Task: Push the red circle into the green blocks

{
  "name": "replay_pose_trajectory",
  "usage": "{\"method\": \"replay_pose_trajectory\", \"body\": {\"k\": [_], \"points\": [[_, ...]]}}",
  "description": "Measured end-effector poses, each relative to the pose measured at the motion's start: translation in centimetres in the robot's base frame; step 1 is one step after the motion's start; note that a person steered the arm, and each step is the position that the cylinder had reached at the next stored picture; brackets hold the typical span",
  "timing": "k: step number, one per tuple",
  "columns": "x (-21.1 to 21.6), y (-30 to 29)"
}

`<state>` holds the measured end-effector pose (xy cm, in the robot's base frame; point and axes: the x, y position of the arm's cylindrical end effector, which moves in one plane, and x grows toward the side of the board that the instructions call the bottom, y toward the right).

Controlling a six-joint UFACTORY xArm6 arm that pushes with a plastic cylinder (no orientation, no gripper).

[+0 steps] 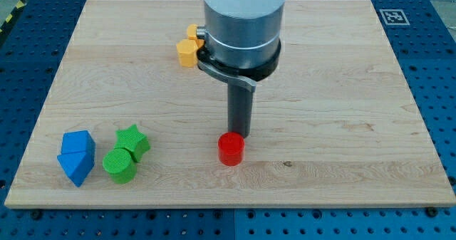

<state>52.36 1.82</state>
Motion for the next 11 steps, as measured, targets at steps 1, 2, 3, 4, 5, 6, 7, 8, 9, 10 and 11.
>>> {"method": "replay_pose_trajectory", "body": {"k": [1,2,3,4,5,6,7,8,9,10,11], "points": [[0.2,3.3],[1.4,4.2],[2.7,2.2],[3.1,-3.0],[3.1,-9.3],[3.1,-13.7],[3.1,-14.8],[3.1,-13.5],[2.9,-8.3],[-3.1,-6.4],[-9.6,-5.9]]}}
